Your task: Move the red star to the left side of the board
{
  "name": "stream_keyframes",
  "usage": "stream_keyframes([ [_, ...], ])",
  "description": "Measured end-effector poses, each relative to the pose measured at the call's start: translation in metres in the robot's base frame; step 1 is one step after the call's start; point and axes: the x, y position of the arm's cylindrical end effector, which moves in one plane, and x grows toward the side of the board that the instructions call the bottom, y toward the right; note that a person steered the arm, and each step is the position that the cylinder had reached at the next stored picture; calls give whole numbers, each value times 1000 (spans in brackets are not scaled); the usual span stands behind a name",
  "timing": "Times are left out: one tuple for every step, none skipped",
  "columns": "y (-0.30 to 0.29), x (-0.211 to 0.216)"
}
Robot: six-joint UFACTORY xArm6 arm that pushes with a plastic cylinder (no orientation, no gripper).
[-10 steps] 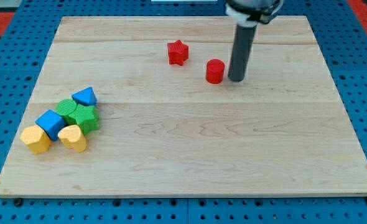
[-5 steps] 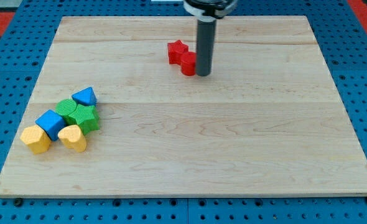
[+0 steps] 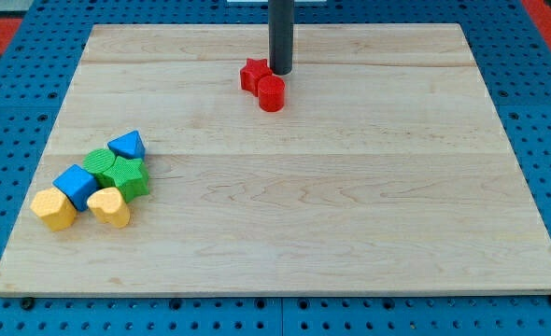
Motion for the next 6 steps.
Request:
stream_keyframes([
  [-38,19],
  [-84,53],
  [-122,81],
  [-166,101],
  [-215,117],
  [-242,130],
])
